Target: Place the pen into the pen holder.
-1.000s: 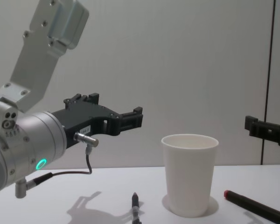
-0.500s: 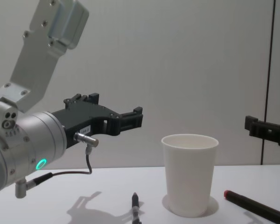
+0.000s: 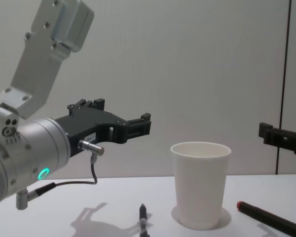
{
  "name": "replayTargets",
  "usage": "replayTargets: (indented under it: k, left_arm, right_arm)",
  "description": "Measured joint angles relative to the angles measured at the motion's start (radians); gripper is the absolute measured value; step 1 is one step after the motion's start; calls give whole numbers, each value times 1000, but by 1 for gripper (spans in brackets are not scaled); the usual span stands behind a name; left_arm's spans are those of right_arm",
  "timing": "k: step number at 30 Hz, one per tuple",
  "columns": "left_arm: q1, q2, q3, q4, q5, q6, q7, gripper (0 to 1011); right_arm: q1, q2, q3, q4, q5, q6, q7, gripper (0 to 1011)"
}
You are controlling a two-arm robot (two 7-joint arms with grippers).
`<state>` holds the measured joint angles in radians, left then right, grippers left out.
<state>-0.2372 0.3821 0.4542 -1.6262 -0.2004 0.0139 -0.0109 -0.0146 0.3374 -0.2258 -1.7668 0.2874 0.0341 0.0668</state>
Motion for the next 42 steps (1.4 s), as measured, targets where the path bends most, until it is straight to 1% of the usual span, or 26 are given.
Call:
replayTargets:
  k: [11,15,25,28,32,39,42]
  left_arm:
    - [0,0,0,0,0,0,0,1001]
    - [0,0,0,0,0,0,0,1001]
    - [0,0,0,0,0,0,0,1001]
    - [0,0,0,0,0,0,0,1001]
    - [0,0,0,0,0,0,0,1001]
    - [0,0,0,0,0,0,0,1001]
    - [0,0,0,0,0,0,0,1001]
  right_arm:
    - [0,7,7,0,9,6,10,1001]
    - [-3,18,16,-1,21,16,21,1001]
    - [-23,64,48,-16,62,51,52,1001]
    - [-26,72,54,-18,67,61,58,1001]
    - [-32,87,62,-20,76,87,70,1001]
    - [-34,99,67,-19,78,132,84,1001]
    - [-30,101,68,-15,76,167,93,1001]
